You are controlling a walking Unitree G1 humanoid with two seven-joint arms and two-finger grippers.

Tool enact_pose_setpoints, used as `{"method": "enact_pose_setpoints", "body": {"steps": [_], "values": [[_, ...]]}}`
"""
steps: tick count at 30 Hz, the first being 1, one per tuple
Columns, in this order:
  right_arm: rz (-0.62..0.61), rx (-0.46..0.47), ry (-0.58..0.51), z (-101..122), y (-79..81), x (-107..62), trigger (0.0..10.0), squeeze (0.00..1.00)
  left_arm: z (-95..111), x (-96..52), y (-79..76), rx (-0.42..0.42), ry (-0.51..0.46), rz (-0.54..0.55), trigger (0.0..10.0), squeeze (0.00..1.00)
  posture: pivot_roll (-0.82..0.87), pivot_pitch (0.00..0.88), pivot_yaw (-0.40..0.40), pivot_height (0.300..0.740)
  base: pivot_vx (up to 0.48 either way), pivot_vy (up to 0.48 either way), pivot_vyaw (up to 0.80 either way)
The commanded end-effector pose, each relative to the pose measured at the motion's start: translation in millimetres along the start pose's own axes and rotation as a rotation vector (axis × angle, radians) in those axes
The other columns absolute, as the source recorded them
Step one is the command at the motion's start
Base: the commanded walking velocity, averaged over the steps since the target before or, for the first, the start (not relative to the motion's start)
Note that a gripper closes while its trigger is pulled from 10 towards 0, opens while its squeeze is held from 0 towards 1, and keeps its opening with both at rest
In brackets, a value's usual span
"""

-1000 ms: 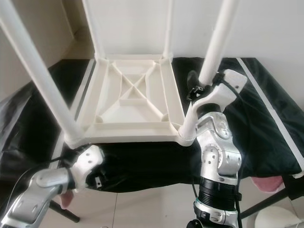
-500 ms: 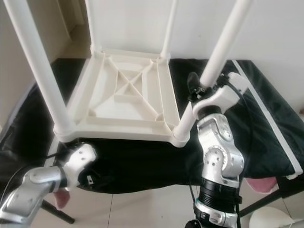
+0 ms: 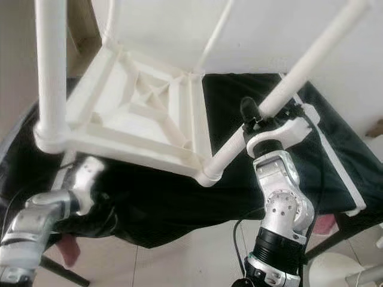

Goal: Building children table

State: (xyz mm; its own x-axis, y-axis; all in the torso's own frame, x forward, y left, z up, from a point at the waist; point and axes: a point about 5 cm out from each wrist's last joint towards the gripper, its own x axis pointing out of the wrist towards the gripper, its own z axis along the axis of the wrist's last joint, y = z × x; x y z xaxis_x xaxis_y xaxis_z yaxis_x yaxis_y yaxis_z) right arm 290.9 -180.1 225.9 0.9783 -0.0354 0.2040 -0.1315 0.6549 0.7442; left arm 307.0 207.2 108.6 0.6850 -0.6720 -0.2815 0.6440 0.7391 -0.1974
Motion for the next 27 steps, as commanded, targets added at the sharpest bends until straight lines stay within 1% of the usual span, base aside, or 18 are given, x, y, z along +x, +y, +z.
{"method": "enact_pose_setpoints", "body": {"steps": [1,2,5,9,10,12,13,16,17,19,20,21,22,23,24,25,26,27], "values": [[-0.047,0.111,0.062,-13,-13.7,-4.2,10.0,0.00,42,-17.7,31.6,-0.067,-0.213,0.393,10.0,0.00,-0.06,0.063,0.029,0.740,0.000,0.000,0.00],[-0.044,0.113,0.065,-14,-14.8,-5.3,10.0,0.00,48,-18.7,29.8,-0.107,-0.253,0.354,10.0,0.00,-0.08,0.068,0.032,0.740,0.000,0.000,0.00],[-0.041,0.113,0.069,-13,-17.3,-7.7,10.0,0.00,65,-23.6,17.5,-0.036,-0.294,0.215,10.0,0.00,-0.08,0.068,0.033,0.740,0.000,0.000,0.00],[-0.043,0.124,0.079,-13,-19.3,-8.7,10.0,0.00,76,-26.4,16.9,-0.027,-0.330,0.171,10.0,0.00,-0.08,0.072,0.031,0.740,0.000,0.000,0.00],[-0.036,0.137,0.085,-13,-20.0,-9.4,10.0,0.00,80,-27.7,19.1,-0.007,-0.343,0.179,10.0,0.00,-0.08,0.071,0.029,0.740,0.000,0.000,0.00],[-0.031,0.168,0.098,-16,-24.3,-11.7,10.0,0.00,89,-28.5,31.1,-0.029,-0.368,0.245,10.0,0.00,-0.08,0.071,0.026,0.740,0.000,0.000,0.00],[-0.030,0.176,0.113,-19,-27.5,-13.2,10.0,0.00,92,-28.4,35.6,-0.012,-0.373,0.280,10.0,0.00,-0.08,0.069,0.026,0.740,0.000,0.000,0.00],[-0.048,0.198,0.135,-24,-35.2,-15.9,10.0,0.00,98,-27.1,39.0,0.000,-0.383,0.298,10.0,0.00,-0.08,0.068,0.024,0.740,0.000,0.000,0.00],[-0.066,0.228,0.140,-26,-40.3,-17.3,10.0,0.00,104,-26.3,39.9,0.016,-0.400,0.309,10.0,0.00,-0.08,0.068,0.022,0.740,0.000,0.000,0.00],[-0.096,0.298,0.142,-29,-50.9,-20.0,10.0,0.00,119,-25.1,42.2,-0.063,-0.445,0.298,10.0,0.00,-0.08,0.066,0.019,0.740,0.000,0.000,0.00],[-0.096,0.298,0.142,-29,-50.9,-20.0,10.0,0.00,119,-25.1,42.2,-0.063,-0.445,0.298,10.0,0.00,-0.08,0.066,0.019,0.740,0.000,0.000,0.00],[-0.106,0.328,0.139,-29,-55.6,-20.6,10.0,0.00,132,-27.6,37.7,-0.078,-0.508,0.234,10.0,0.00,-0.08,0.066,0.018,0.740,0.000,0.000,0.00],[-0.106,0.328,0.139,-29,-55.6,-20.6,10.0,0.00,132,-27.6,37.7,-0.078,-0.508,0.234,10.0,0.00,-0.08,0.066,0.018,0.740,0.000,0.000,0.00],[-0.127,0.360,0.135,-31,-62.3,-21.3,10.0,0.00,147,-35.2,26.8,-0.050,-0.581,0.062,10.0,0.00,-0.08,0.065,0.021,0.740,0.000,0.000,0.00],[-0.132,0.370,0.135,-31,-64.1,-21.7,10.0,0.00,150,-37.7,23.2,-0.035,-0.594,0.003,10.0,0.00,-0.08,0.065,0.021,0.740,0.000,0.000,0.00],[-0.136,0.362,0.137,-32,-65.0,-21.6,10.0,0.00,150,-38.8,20.9,0.001,-0.583,-0.021,10.0,0.00,-0.09,0.065,0.026,0.740,0.000,0.000,0.00],[-0.136,0.362,0.137,-32,-65.0,-21.6,10.0,0.00,150,-38.8,20.9,0.001,-0.583,-0.021,10.0,0.00,-0.09,0.065,0.026,0.740,0.000,0.000,0.00],[-0.142,0.351,0.139,-32,-66.6,-21.9,10.0,0.00,150,-40.9,14.5,0.056,-0.573,-0.066,10.0,0.00,-0.09,0.065,0.026,0.740,0.000,0.000,0.00]]}}
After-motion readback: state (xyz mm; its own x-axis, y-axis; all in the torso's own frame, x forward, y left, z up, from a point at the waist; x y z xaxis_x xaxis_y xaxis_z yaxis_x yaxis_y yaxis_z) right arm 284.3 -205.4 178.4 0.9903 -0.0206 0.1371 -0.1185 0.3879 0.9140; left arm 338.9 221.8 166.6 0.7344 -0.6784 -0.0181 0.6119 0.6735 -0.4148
